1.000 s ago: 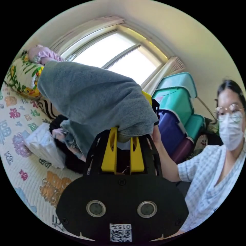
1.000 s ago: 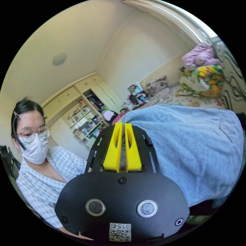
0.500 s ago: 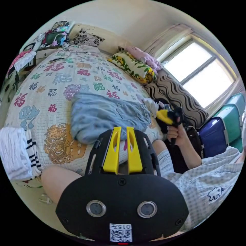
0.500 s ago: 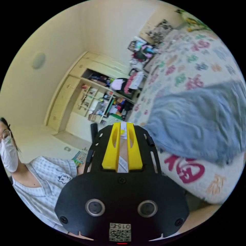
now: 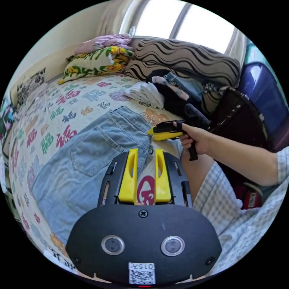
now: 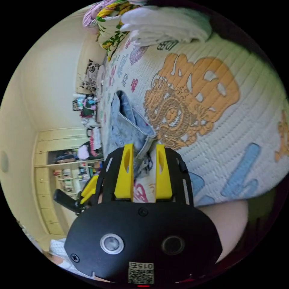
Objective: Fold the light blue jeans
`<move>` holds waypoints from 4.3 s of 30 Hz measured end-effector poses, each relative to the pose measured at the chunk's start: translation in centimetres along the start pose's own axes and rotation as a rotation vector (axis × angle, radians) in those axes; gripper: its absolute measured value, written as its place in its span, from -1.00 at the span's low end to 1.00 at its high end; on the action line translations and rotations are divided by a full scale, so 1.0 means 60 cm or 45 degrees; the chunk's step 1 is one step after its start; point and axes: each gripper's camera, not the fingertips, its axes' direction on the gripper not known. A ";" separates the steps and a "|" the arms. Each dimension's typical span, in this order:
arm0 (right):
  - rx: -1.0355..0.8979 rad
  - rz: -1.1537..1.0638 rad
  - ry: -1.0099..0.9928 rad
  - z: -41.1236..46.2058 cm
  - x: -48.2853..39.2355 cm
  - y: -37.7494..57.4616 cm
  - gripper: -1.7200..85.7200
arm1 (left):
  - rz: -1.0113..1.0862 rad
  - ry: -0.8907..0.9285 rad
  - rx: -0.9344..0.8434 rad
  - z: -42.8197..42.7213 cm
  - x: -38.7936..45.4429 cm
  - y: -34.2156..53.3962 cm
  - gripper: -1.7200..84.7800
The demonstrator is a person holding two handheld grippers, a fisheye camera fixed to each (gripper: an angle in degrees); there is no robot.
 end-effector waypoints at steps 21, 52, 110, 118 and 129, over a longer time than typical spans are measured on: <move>-0.189 -1.167 -0.276 0.087 -0.401 0.195 -0.86 | -0.124 -0.877 0.446 -0.419 0.168 0.131 -0.59; -0.351 -0.350 0.168 0.131 -0.053 -0.045 -0.94 | -0.653 -0.564 0.887 -1.083 -0.133 0.326 -0.83; -0.477 -0.356 -0.150 0.003 -0.260 -0.077 -0.94 | -1.542 -0.214 0.284 -1.093 -0.795 0.703 -0.76; -0.149 -0.528 -0.342 -0.244 -0.380 -0.040 -0.95 | -1.864 -0.278 0.505 -1.107 -0.834 0.801 -0.74; -0.042 -0.284 -0.290 -0.339 -0.369 -0.011 -0.95 | -1.951 0.040 0.733 -1.051 -0.907 0.835 -0.91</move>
